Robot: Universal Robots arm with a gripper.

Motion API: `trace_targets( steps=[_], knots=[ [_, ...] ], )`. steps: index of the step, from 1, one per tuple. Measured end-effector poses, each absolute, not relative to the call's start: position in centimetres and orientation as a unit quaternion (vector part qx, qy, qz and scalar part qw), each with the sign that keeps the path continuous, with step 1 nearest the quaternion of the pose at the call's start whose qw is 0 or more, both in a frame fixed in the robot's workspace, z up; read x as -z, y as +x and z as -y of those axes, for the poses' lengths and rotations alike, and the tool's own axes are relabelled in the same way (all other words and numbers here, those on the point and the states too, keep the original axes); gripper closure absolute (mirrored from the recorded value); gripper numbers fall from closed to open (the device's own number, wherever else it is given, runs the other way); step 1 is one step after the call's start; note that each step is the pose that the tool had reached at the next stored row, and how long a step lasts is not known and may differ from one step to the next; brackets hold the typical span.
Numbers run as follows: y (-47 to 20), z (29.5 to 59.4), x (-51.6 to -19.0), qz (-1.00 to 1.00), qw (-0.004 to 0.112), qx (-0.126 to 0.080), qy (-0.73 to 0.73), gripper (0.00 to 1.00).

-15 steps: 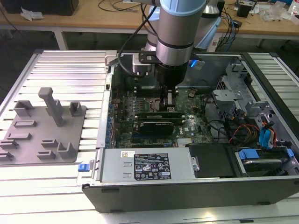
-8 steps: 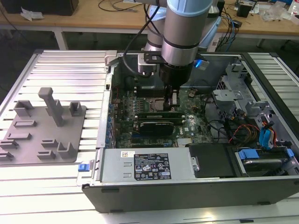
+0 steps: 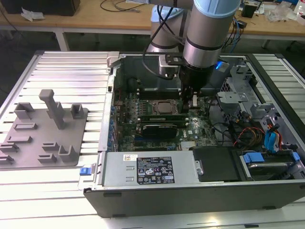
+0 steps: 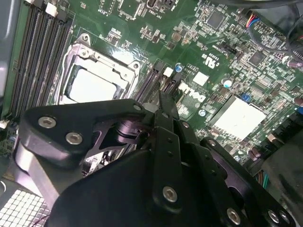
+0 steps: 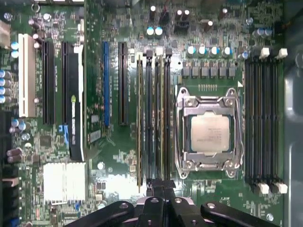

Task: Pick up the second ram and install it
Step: 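Press down the second ram until it locks into place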

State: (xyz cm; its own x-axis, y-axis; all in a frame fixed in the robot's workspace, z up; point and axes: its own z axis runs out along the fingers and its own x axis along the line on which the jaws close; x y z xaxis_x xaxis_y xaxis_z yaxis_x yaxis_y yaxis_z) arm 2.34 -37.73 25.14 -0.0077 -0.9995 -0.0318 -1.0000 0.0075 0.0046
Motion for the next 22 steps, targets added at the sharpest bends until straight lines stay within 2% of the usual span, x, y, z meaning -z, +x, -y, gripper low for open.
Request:
trace_targets(
  steps=[22],
  knots=[
    [2.6,37.4,-23.0,-0.71,0.009,-0.013,-0.704,0.92]
  ],
)
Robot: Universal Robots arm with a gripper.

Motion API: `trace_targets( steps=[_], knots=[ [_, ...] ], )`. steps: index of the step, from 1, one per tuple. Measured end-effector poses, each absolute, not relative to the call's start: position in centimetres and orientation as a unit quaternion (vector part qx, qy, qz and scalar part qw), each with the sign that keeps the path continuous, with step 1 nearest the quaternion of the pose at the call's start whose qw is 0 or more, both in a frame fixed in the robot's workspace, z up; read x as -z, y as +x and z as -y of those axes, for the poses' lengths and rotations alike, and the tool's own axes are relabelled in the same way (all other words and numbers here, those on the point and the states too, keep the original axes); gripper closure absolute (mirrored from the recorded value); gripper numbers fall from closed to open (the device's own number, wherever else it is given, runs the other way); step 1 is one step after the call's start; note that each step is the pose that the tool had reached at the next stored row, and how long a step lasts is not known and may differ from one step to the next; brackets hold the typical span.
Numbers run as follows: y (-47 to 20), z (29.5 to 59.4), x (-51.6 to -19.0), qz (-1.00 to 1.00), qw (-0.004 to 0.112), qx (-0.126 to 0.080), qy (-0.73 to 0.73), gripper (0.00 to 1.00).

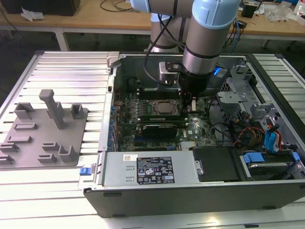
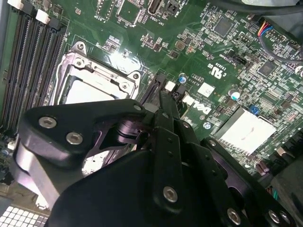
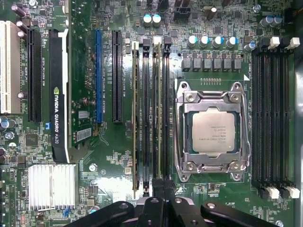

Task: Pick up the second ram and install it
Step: 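Press down the second ram until it locks into place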

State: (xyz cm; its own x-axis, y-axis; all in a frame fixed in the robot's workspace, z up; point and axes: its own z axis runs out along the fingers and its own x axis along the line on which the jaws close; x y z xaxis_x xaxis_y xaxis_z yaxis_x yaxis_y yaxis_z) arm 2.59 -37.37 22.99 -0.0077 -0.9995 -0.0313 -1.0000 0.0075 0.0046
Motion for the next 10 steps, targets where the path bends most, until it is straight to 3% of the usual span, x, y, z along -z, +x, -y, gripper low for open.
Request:
trace_targets(
  steps=[10],
  knots=[
    [2.58,37.35,-23.43,-0.71,0.01,-0.013,-0.704,0.92]
  ],
)
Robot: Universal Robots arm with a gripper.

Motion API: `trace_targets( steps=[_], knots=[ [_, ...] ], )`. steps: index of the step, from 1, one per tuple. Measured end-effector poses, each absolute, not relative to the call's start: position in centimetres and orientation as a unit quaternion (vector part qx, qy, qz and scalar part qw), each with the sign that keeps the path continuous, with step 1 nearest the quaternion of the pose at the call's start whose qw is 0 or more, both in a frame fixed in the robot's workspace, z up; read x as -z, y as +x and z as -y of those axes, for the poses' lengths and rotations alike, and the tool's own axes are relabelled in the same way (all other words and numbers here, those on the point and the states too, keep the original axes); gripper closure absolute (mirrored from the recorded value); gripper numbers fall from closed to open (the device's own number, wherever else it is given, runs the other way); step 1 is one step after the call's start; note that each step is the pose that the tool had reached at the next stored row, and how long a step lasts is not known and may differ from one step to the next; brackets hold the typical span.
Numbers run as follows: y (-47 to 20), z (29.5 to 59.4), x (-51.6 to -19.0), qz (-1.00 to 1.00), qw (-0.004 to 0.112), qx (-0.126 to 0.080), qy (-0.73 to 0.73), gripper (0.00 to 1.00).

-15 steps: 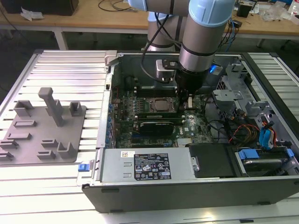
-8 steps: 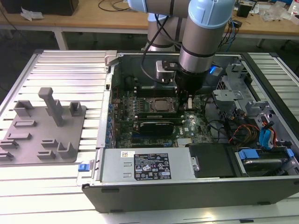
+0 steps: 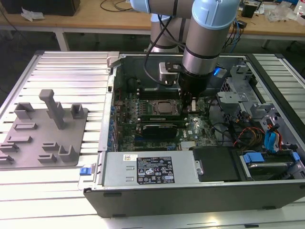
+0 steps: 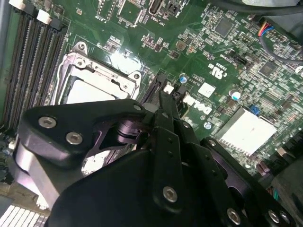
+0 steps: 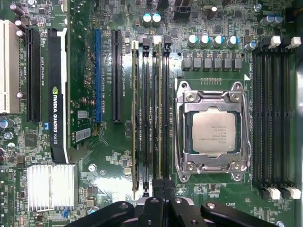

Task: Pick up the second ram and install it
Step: 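Press down the second ram until it locks into place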

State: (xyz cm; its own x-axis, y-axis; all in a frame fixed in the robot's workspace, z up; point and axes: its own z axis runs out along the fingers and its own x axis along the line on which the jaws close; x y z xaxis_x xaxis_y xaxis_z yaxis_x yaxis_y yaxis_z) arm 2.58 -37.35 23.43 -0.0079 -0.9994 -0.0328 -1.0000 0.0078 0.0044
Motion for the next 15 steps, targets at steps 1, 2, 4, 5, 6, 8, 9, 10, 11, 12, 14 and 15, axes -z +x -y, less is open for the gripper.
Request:
trace_targets(
  steps=[1,2,4,5,6,8,9,10,11,12,14,15],
  knots=[
    [2.6,37.4,-23.9,-0.71,0.01,-0.013,-0.704,0.92],
    [2.6,37.4,-24.7,-0.71,0.009,-0.013,-0.704,0.92],
    [2.6,37.4,-25.5,-0.71,0.009,-0.012,-0.704,0.92],
    [2.6,37.4,-25.5,-0.71,0.009,-0.012,-0.704,0.92],
    [2.6,37.4,-25.5,-0.71,0.009,-0.012,-0.704,0.92],
    [2.4,37.4,-25.5,-0.71,0.009,-0.012,-0.704,0.92],
    [2.3,37.4,-25.5,-0.71,0.009,-0.012,-0.704,0.92],
    [2.2,37.4,-25.5,-0.71,0.009,-0.012,-0.704,0.92],
    [2.0,37.4,-25.5,-0.71,0.009,-0.012,-0.704,0.92],
    [1.8,37.4,-25.5,-0.71,0.009,-0.012,-0.704,0.92],
    [1.3,37.4,-25.5,-0.71,0.009,-0.012,-0.704,0.92],
    [1.0,37.4,-25.5,-0.71,0.009,-0.012,-0.704,0.92]
  ],
)
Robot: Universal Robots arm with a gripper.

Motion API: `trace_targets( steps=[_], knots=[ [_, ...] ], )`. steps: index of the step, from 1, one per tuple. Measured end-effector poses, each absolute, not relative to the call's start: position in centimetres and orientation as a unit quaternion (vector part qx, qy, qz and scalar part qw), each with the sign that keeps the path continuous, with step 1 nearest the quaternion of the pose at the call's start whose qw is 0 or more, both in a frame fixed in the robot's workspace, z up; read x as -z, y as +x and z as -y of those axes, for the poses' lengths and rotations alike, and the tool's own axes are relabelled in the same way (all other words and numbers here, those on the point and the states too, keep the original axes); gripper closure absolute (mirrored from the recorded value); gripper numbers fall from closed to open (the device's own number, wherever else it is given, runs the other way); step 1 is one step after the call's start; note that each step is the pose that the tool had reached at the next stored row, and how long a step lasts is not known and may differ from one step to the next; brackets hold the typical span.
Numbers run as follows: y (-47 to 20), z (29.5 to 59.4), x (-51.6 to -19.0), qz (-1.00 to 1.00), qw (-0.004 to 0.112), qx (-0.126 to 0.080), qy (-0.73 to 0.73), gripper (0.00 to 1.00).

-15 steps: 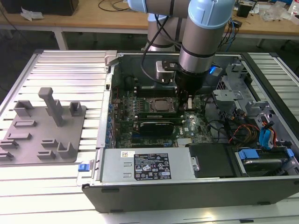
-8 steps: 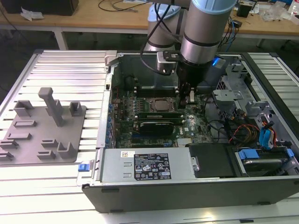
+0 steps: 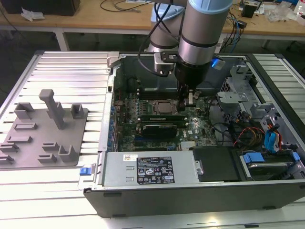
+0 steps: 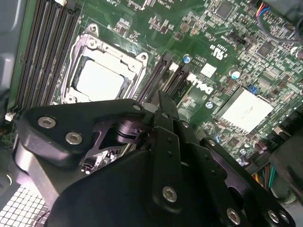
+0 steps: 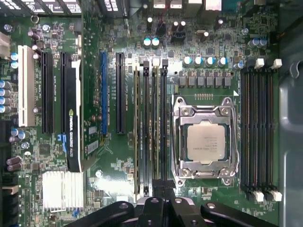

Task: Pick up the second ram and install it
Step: 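Press down the second ram until it locks into place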

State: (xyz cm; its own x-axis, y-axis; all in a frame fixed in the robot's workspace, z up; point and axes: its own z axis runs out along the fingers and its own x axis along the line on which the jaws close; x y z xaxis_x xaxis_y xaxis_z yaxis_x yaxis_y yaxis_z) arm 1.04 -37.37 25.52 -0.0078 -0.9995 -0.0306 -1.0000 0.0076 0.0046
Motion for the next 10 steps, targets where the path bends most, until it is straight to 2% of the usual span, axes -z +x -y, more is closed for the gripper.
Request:
trace_targets(
  steps=[10],
  knots=[
    [-1.1,37.4,-25.5,-0.71,0.009,-0.012,-0.704,0.92]
  ],
)
